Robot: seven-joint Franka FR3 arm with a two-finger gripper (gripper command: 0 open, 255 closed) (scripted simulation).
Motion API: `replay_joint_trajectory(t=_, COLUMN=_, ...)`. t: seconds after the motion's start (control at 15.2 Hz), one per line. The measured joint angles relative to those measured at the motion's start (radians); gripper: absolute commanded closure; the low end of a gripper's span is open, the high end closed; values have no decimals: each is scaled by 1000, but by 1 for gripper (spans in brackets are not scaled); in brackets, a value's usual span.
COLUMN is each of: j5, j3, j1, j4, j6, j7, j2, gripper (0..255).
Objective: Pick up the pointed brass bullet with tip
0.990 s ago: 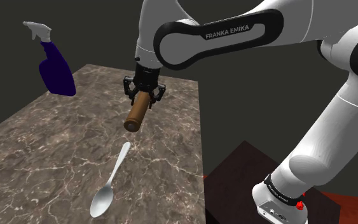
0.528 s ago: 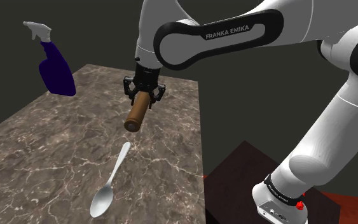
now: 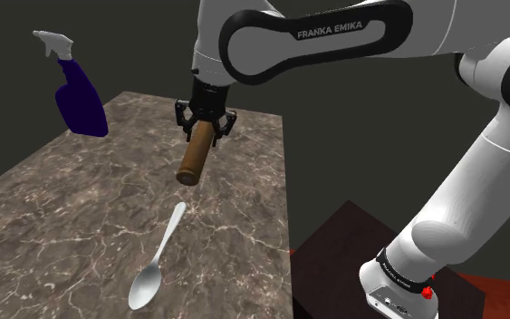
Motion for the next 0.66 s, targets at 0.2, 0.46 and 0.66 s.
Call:
replay_joint_trajectory(t=0.2, j5=5, j3=0, j1=-1, j4=32, j6=-37, j7=-2, j2=-7, gripper=255)
replay_joint_trajectory(t=0.46, j5=6, j3=0, j1=-1, j4=86, j6=-94, j7=-3, j2=-9, gripper=255)
replay_joint_trajectory(t=0.66, j5=6, j3=1, j1=0, j4=119, j6=-127, j7=-1, j2=-10, gripper=255)
